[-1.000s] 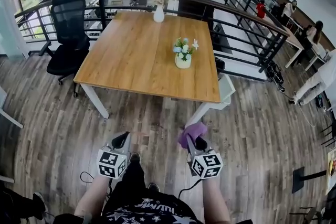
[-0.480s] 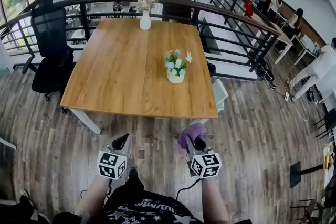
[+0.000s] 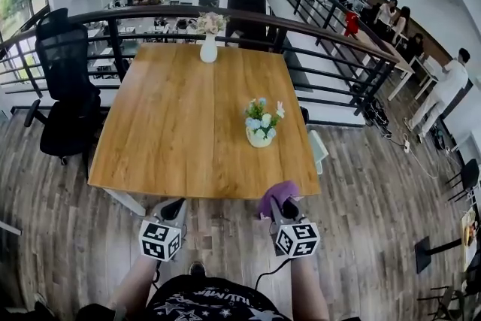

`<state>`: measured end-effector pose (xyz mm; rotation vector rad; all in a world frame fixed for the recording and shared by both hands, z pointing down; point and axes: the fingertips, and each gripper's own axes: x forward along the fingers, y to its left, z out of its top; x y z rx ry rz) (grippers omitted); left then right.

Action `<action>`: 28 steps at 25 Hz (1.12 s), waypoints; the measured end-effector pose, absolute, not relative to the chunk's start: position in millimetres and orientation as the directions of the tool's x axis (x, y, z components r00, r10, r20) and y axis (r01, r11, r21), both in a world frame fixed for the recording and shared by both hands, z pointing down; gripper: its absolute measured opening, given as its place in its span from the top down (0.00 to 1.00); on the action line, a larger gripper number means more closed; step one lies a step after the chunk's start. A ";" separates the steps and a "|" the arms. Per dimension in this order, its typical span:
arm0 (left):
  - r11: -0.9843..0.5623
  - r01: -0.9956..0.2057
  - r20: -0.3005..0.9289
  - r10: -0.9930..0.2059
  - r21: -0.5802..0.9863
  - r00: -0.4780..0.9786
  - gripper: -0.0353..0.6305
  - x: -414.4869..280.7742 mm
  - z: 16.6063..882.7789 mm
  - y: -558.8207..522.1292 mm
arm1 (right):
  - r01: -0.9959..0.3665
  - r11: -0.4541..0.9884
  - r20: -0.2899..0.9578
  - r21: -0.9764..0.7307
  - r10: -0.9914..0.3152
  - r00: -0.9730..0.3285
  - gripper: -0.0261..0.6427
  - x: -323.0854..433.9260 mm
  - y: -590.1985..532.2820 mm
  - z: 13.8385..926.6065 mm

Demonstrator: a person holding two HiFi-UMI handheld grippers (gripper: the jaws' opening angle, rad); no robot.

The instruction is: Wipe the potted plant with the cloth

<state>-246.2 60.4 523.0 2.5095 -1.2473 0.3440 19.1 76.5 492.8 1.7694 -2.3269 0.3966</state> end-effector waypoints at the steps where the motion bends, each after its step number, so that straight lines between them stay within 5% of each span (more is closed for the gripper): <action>1: -0.574 -0.800 0.350 -0.723 0.176 0.596 0.94 -250.3 525.0 53.8 | -0.965 0.242 0.310 -0.099 -0.914 -0.261 0.83 15.9 70.8 493.3; 13: -0.622 -0.753 0.364 -0.665 0.214 0.652 0.94 -265.1 553.3 7.0 | -0.986 0.145 0.357 -0.087 -0.919 -0.167 0.83 11.6 43.2 511.4; 28: -0.585 -0.786 0.392 -0.688 0.199 0.611 0.94 -221.9 562.3 -43.7 | -0.964 0.247 0.331 -0.097 -0.906 -0.266 0.83 38.1 -60.9 517.5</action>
